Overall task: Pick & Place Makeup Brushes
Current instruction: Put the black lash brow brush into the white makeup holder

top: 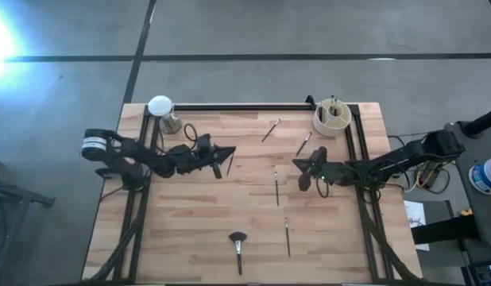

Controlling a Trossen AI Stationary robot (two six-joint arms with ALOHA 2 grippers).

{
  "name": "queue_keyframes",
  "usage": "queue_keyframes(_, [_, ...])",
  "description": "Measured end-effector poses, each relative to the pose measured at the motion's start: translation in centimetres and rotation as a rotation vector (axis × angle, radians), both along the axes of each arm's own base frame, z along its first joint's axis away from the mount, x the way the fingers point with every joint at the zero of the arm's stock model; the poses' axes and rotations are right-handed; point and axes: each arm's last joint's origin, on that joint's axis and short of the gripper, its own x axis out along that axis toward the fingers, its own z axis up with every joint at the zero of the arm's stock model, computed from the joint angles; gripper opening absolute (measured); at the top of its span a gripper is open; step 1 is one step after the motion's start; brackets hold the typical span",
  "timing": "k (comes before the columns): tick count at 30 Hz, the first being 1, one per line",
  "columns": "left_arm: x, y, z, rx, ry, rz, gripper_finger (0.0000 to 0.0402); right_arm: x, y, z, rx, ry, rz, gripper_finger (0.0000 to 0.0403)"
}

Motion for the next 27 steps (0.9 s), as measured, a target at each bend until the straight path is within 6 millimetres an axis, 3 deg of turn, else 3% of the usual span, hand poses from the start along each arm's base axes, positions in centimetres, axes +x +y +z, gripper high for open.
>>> queue_keyframes(6, [1.7, 0.1, -1.3, 0.033, -0.030, -0.022, 0.0000, -0.3, -0.1, -0.5, -0.003, 0.017, 0.001, 0.0009])
queue_keyframes(12, [5.1, 0.3, -1.8, 0.043, -0.032, -0.091, 0.0000, -0.4, -0.1, -0.6, -0.044, 0.041, 0.009, 0.0008])
queue_keyframes(22, [11.0, 0.0, 1.5, 0.127, -0.053, -0.197, 0.0000, -0.2, -0.4, -0.2, -0.081, 0.032, 0.029, 0.0008])
queue_keyframes(27, [12.7, -1.4, 3.5, 0.198, -0.072, -0.224, 0.0000, -0.4, -0.3, -0.5, -0.106, 0.062, 0.079, 0.0008])
